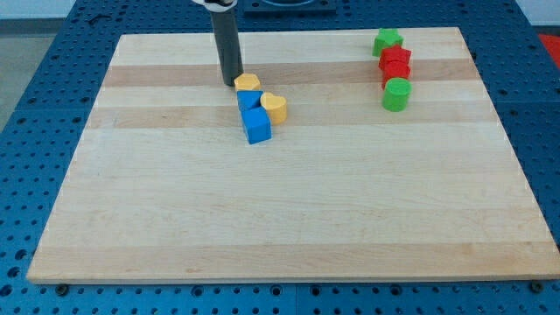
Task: Point at the green star
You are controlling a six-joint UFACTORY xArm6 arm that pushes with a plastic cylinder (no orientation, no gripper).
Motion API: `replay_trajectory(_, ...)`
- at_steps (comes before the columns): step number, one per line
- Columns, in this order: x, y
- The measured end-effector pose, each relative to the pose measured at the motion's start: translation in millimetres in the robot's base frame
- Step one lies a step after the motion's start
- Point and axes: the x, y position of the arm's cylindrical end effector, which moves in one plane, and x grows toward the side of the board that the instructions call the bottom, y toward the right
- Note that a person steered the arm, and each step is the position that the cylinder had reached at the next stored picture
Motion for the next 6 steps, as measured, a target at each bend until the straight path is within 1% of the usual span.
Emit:
replay_trajectory(1, 3.1, 12.8)
replay_trajectory(2, 0.6, 13.0)
replay_trajectory(3, -31.4, 20.5)
replay_trajectory(4, -58.0, 61.5)
replay_trajectory(5, -78.2, 135.7)
replay_trajectory(6, -107.5, 189.6)
